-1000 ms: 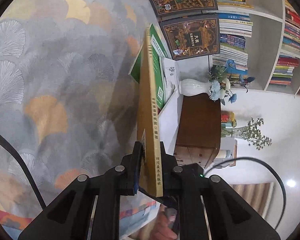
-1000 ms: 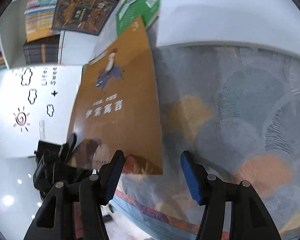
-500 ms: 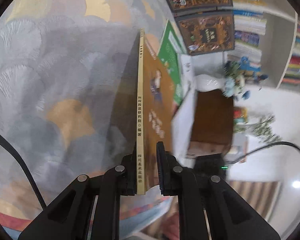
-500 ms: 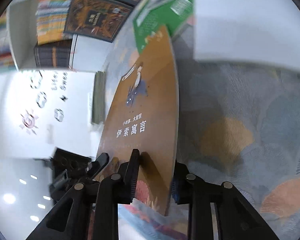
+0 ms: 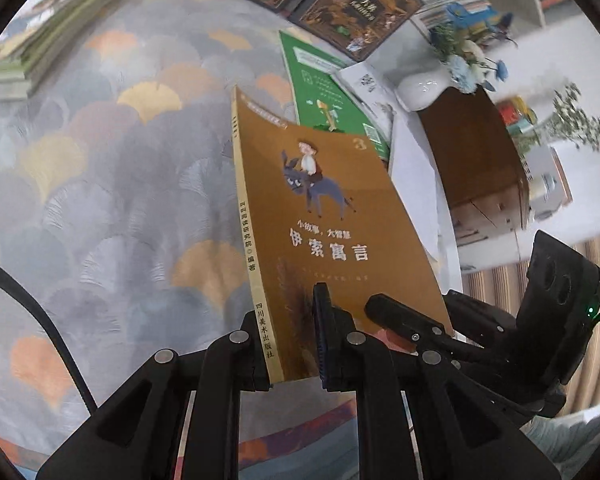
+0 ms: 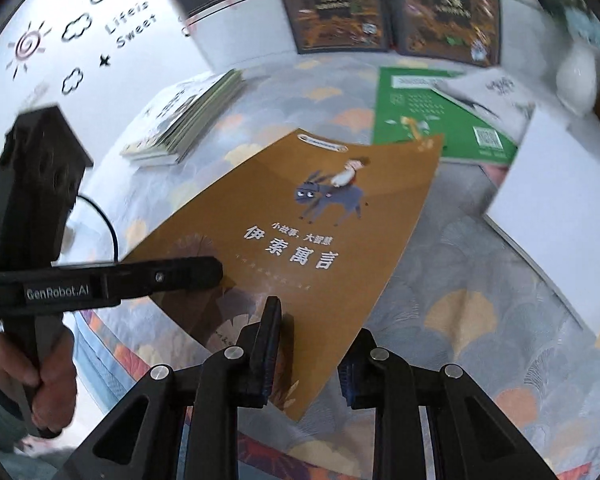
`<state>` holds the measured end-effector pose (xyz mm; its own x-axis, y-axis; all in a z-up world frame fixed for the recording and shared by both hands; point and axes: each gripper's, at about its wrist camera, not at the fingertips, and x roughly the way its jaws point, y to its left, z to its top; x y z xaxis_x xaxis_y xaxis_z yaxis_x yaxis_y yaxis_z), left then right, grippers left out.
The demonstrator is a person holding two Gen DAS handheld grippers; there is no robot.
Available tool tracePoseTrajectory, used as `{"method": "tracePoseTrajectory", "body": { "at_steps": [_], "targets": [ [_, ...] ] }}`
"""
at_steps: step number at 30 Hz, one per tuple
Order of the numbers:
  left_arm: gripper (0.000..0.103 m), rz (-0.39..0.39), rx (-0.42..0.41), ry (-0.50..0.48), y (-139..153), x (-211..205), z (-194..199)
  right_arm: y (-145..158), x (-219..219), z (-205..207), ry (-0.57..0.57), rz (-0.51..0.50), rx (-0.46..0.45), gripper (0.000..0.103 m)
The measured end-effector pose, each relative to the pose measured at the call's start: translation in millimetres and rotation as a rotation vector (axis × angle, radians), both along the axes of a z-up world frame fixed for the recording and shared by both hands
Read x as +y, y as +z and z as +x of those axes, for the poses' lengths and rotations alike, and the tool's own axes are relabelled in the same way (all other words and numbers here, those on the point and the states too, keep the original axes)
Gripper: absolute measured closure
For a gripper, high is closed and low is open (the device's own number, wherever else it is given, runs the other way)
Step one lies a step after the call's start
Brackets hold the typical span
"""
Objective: Organize books
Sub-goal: 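Lift the orange book and carry it to the table with the left gripper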
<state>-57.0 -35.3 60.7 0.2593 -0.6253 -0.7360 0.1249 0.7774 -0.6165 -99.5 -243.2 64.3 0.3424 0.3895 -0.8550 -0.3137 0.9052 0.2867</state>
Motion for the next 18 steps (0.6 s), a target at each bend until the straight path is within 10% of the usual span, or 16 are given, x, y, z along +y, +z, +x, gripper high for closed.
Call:
{"method": "tracePoseTrajectory", "body": {
  "at_steps": [18],
  "targets": [
    [0.091,-0.035,-0.231,0.079,73.1,143.9,30.6,78.4,135.5,48.7,0.062,0.043,-0.202,0.079]
  ]
}}
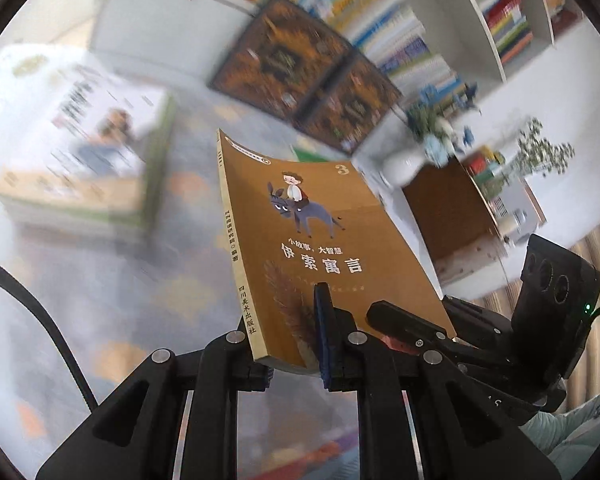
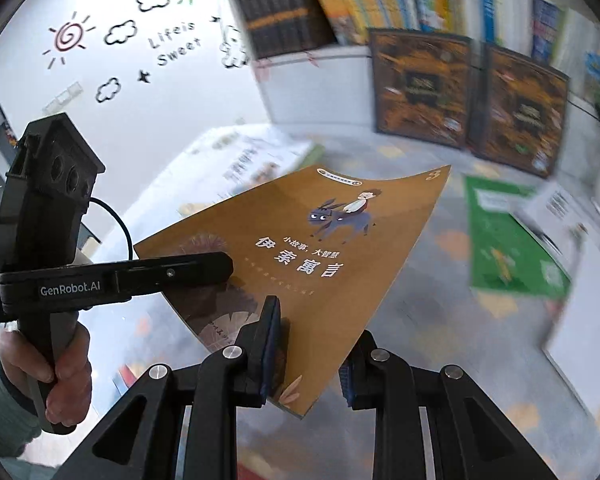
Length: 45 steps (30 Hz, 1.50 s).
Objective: Organize books
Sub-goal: 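Lift the orange book and carry it to the table with the left gripper, then lower the orange book onto the stack and open the left gripper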
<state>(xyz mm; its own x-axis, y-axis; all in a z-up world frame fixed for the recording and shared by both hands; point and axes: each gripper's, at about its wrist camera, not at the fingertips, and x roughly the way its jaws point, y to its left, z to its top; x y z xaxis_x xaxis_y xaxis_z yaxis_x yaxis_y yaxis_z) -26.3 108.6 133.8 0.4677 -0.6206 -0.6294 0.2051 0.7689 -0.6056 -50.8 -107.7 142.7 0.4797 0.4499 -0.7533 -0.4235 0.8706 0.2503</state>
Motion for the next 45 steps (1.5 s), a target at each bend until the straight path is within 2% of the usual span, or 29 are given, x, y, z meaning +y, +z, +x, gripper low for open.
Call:
{"method": "tracePoseTrajectory", "body": {
  "at_steps": [7,12,16,21,25,29,31,35,39,45],
  "targets": [
    [0.091,0.016,-0.042,0.112,-2.7,88.7,34.3,0.3,97.7,50.7,0.08,-0.007,-0.05,0.078],
    [0.09,-0.016,-0.008,0.171,-23.9,136.2,65.3,-15.7,149.8,93.1,0.093,0.0,-0.011,0.077],
    [0.089,-0.026,0.02,0.182,-43.6,152.1,86.0,-29.2,172.3,117.7,0.086,-0.025,0.023,0.076],
    [0.09,-0.071,0.062,0.186,-64.0,162.0,110.0,-45.3,183.0,145.4,0.038,-0.028,0.068,0.076],
    [0.089,-0.024,0.071,0.19,-71.1,166.9,119.4,-59.6,181.2,158.1,-0.004,-0.011,0.123,0.076],
    [0.087,-0.043,0.098,0.224,-79.2,181.7,118.6,-69.7,183.4,161.0,-0.022,-0.006,0.158,0.076],
    [0.087,-0.028,0.104,0.252,-81.4,189.5,116.8,-74.1,186.3,160.6,-0.021,-0.005,0.171,0.076],
    [0.087,0.003,0.104,0.326,-80.3,204.4,107.6,-83.8,190.7,160.3,-0.012,-0.013,0.192,0.073],
    [0.084,0.011,0.091,0.361,-71.3,210.3,94.1,-84.8,180.4,158.3,-0.018,0.036,0.248,0.06],
    [0.083,0.032,0.071,0.349,-52.6,195.9,76.5,-79.5,150.8,131.3,-0.015,0.035,0.28,0.06]
  ]
}}
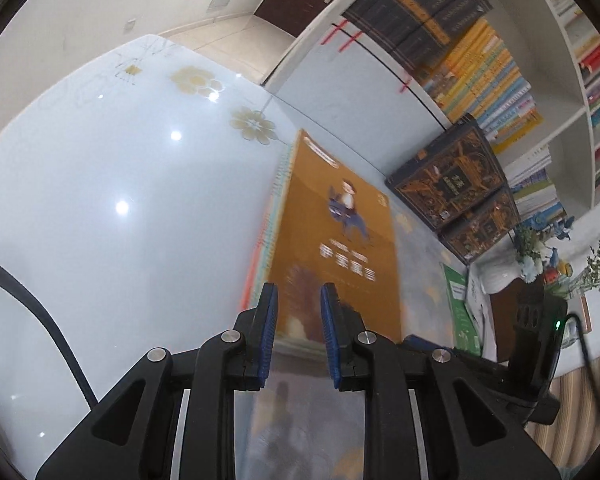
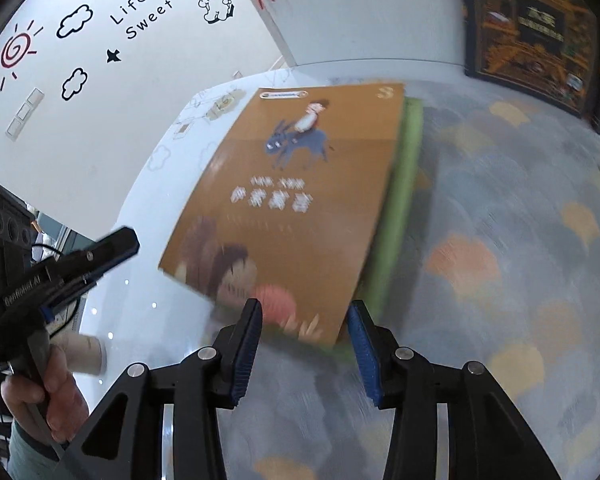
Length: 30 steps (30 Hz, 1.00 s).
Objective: Organize books
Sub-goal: 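Lower the orange book onto the stack and open the left gripper, then move the left gripper to the plain white book on the cloth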
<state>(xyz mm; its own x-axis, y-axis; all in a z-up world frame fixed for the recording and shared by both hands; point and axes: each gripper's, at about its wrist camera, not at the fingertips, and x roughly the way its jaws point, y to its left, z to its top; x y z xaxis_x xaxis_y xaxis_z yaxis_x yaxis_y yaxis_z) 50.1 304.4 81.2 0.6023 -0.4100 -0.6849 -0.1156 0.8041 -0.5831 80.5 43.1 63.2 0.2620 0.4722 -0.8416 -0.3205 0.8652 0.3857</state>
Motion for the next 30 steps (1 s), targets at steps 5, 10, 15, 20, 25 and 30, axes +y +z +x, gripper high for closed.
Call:
{"method": "tracePoseTrajectory", "body": {
  "at_steps": [5,10,15,20,25,30],
  "targets": [
    [0.075,0.004,0.008,-0.038,12.4,-28.7,-9.4,1.0,-51.7,-38.0,-0.084,0.03,0.03,0.056],
    [0.072,0.016,-0.011,-0.087,33.5,-72.9,-17.9,-4.9,-107.9,-68.4,-0.189,0.093,0.079,0.055],
    [0.041,0.023,-0.044,-0.129,56.4,-129.2,-26.3,-2.1,-171.5,-90.5,-0.264,0.129,0.093,0.055],
    [0.041,0.02,-0.027,-0.198,61.6,-195.1,-26.9,7.7,-242.9,-110.4,-0.351,0.137,0.072,0.055],
    [0.041,-0.013,0.002,-0.258,56.3,-261.6,-23.8,11.7,-333.7,-129.2,-0.505,0.141,0.052,0.055],
    [0.041,0.001,0.044,-0.364,44.6,-336.6,-19.3,3.4,-432.3,-146.4,-0.705,0.158,0.067,0.054]
  ]
}}
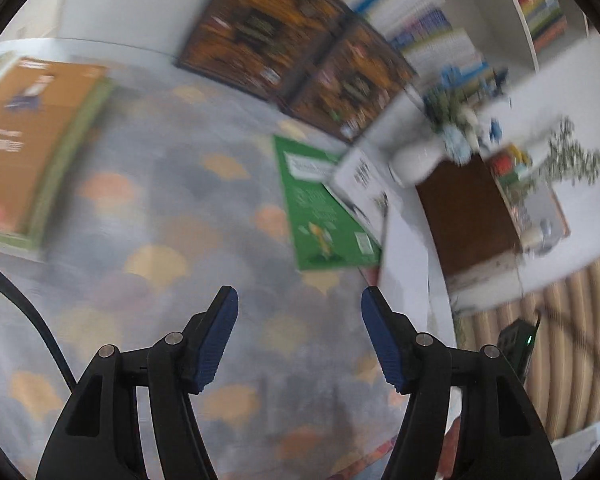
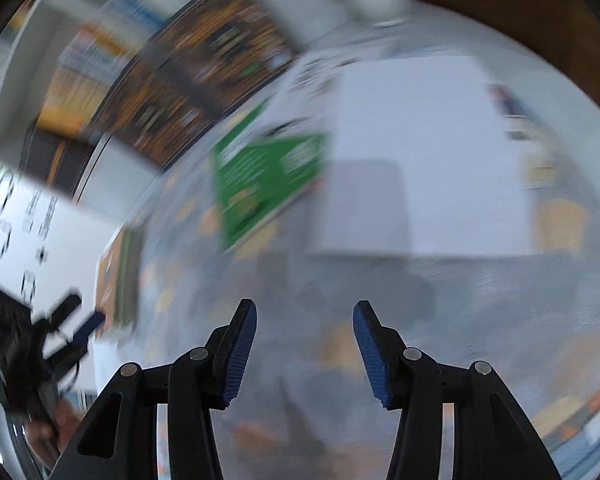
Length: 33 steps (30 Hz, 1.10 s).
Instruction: Organize books
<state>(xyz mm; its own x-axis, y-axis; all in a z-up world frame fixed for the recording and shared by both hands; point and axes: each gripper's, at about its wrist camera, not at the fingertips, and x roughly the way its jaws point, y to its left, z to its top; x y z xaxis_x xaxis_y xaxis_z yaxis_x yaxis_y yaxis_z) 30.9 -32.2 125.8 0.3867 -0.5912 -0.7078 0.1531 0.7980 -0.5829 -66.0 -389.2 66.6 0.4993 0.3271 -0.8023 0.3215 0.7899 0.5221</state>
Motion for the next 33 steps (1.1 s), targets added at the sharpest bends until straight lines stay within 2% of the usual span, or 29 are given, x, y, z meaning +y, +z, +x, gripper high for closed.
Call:
{"method": "tracePoseTrajectory", "body": {
  "at_steps": [2,6,12,15,20,25,29,31,33],
  "targets": [
    [0.041,0.011,0.023,-0.058,-8.0,-31.1,1.1,-3.9,-34.6,-6.8,-0.068,-0.003,0.001,0.054],
    [0.041,0.022,0.046,-0.167,-24.3,-99.0,9.4,-11.9,-81.3,-8.8,-0.123,-0.036,0.003,0.055],
    [0.041,0.032,0.047,-0.262,-43.7,-181.4,32.2,-21.6,-121.5,15.7,-0.126,-0.101,-0.005,0.075],
    [0.043,0.073,0.038,-0.255,-51.8,-206.2,41.8,-30.1,-135.3,30.1,-0.112,-0.121,0.004,0.075],
    [0.043,0.106,0.07,-0.201,-68.9,-218.2,54.3,-43.5,-146.2,42.2,-0.09,-0.11,0.022,0.075],
    [0.043,0.078,0.127,-0.178,-84.7,-223.0,59.3,-49.5,-148.2,51.4,-0.078,-0.109,0.014,0.075],
    [0.042,0.072,0.121,-0.165,-84.6,-225.9,56.2,-49.5,-145.3,58.9,-0.038,-0.104,0.012,0.075],
    [0.042,0.043,0.132,-0.189,-85.2,-224.8,55.4,-48.1,-141.7,60.8,-0.022,-0.134,0.015,0.075],
    [0.042,-0.021,0.169,-0.231,-88.5,-224.4,51.3,-47.5,-136.0,61.3,0.009,-0.148,0.01,0.074]
  ]
}}
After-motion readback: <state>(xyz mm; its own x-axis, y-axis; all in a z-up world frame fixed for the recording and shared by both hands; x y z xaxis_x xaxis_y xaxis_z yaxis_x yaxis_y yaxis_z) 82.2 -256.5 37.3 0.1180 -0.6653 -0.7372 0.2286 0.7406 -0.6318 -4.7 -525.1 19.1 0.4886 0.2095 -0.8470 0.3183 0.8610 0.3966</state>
